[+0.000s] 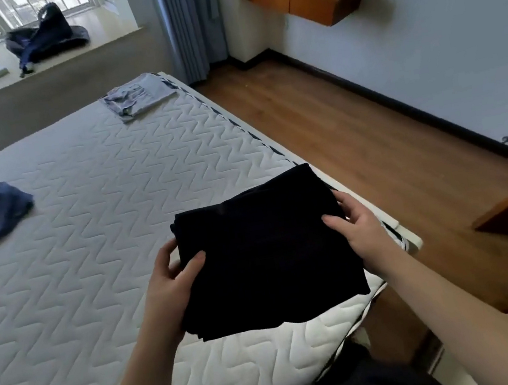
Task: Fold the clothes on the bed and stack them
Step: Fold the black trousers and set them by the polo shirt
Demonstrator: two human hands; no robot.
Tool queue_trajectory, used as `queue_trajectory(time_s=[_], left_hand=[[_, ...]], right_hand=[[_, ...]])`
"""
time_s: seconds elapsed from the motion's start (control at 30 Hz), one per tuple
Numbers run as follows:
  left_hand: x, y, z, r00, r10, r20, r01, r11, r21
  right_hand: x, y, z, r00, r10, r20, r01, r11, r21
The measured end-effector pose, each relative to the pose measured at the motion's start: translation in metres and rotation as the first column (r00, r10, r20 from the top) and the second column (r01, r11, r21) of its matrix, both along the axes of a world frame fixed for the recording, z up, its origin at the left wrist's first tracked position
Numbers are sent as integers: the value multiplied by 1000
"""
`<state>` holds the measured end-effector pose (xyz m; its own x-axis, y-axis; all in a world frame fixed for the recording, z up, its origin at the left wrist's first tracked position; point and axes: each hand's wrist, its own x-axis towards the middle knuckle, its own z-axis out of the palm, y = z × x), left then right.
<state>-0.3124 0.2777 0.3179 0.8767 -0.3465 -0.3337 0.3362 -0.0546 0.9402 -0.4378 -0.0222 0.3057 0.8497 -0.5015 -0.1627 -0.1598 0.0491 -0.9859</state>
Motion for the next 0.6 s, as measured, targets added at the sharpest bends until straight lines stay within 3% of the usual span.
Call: queue_trajectory(time_s=[0.43, 0.6], left_hand=[[7, -237, 17, 998, -48, 44, 45, 996, 80], [8, -294, 18, 994, -94, 58, 89, 993, 78]], right_hand=[[-9, -222, -12, 999, -53, -12, 54, 994, 97], [-15, -278, -7, 996, -83, -25, 85, 993, 78]])
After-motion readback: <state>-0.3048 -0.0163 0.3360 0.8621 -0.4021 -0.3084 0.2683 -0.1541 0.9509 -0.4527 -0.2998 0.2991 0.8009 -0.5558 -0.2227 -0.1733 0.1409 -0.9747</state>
